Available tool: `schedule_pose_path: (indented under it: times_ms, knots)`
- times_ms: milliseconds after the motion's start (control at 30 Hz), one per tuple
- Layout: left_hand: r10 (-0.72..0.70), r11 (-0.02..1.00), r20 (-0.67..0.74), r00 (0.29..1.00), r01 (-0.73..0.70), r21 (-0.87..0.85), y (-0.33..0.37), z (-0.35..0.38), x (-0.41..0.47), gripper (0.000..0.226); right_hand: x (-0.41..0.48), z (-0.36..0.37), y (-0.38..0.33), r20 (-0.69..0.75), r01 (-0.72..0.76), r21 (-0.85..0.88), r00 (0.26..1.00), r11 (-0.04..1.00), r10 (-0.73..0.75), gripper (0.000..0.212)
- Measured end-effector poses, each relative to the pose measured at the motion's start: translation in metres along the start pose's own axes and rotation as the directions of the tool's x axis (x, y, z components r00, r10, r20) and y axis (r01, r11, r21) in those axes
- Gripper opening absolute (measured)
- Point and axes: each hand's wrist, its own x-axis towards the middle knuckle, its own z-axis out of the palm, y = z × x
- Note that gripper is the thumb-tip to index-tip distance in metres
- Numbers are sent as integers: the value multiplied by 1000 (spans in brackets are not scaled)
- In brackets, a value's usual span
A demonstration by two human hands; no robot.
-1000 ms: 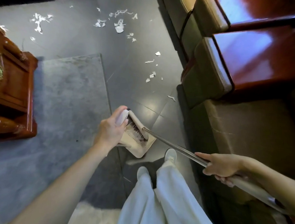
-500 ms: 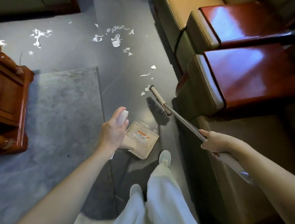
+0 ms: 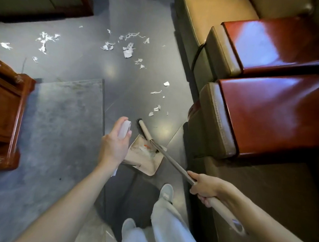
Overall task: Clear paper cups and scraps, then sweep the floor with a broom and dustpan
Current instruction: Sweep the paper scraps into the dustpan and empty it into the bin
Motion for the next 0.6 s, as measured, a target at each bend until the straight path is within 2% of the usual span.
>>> schedule_pose_path:
  times_ms: [167,300,467,600]
  knots:
    - [-11,1000,-29,1000,10,-17,7,2,18,31,-17,-38,-4,31,15,71,999,997,-17,75]
    - [-52,998,-110,993,49,-34,13,6,43,30,-27,-82,-28,-21,59,-131,998,990,-62,77]
    - [-58,998,-174,983,52,-36,28,18,91,31,-6,-137,-74,-138,73,-202,985,977,-102,78]
    - [-65,997,-155,986,59,-45,42,27,136,29,39,-181,-119,-231,21,-330,967,944,-102,79]
